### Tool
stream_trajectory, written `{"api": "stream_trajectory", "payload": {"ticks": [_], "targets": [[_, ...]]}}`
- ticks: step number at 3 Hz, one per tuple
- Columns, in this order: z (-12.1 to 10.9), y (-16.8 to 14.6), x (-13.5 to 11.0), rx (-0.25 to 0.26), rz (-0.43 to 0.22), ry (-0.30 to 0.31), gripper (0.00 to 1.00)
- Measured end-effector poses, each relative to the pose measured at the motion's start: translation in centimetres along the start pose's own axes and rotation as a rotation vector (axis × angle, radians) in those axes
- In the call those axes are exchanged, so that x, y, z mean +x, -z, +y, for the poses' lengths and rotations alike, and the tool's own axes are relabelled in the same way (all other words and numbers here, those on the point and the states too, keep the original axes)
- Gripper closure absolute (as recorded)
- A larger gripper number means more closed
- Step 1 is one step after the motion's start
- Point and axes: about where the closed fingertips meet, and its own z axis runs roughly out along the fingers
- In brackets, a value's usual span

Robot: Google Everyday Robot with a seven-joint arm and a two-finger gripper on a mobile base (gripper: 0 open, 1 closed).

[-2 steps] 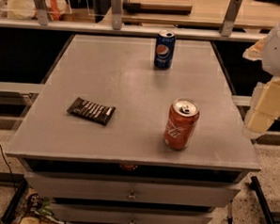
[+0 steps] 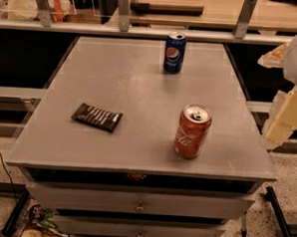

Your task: Move coke can near pepsi can

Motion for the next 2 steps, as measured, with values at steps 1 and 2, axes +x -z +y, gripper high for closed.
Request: {"api": "stream_trajectory", "payload": {"ticks": [1,2], "targets": [[0.0,-1.8,1.8,-0.034,-0.136,-0.006,0.0],[-0.2,-5.0,5.5,-0.071,-0.345,-0.037,0.0]]}}
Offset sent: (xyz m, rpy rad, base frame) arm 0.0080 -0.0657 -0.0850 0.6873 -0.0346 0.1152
